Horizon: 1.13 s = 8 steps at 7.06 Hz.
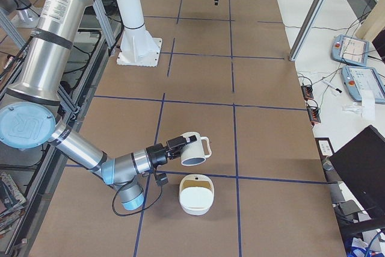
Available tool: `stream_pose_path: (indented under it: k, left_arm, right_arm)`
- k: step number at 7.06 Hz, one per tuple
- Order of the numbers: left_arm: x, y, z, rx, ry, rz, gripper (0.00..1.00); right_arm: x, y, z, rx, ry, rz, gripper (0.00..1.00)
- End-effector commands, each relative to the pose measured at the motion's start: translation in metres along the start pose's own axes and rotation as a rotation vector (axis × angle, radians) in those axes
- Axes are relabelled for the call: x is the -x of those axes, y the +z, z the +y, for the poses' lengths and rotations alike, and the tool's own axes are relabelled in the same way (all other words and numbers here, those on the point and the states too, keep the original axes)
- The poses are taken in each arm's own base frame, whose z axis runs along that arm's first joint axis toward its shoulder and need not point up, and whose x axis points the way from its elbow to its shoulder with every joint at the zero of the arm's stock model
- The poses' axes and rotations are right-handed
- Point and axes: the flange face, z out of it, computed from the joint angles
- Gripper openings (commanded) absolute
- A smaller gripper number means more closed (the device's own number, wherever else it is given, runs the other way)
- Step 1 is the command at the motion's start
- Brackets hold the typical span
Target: Left arm hands cup to right arm to dump lemon
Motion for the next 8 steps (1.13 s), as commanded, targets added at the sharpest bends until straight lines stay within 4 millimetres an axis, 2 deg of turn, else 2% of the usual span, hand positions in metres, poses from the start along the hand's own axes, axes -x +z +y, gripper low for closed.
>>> stream_pose_path:
  k: [1,4,8]
  left_arm:
    - [0.0005,0.0005,0.0003,0.002,-0.001,-0.001,1.00]
    - [0.0003,0.0007,-0.0002,0.003,-0.001,-0.002,1.00]
    - [-0.0010,0.0007,-0.0001,0.003,0.001,-0.001,1.00]
  right_arm:
    - [0.0076,-0.0042,-0.0039,-0.018,0.223,-0.057,0.04]
    - [0.0138,-0.0065,-0.0069,-0.030,0.338,-0.107,0.05]
    - [0.0145,-0.0060,-0.0072,-0.030,0.367,-0.114,0.05]
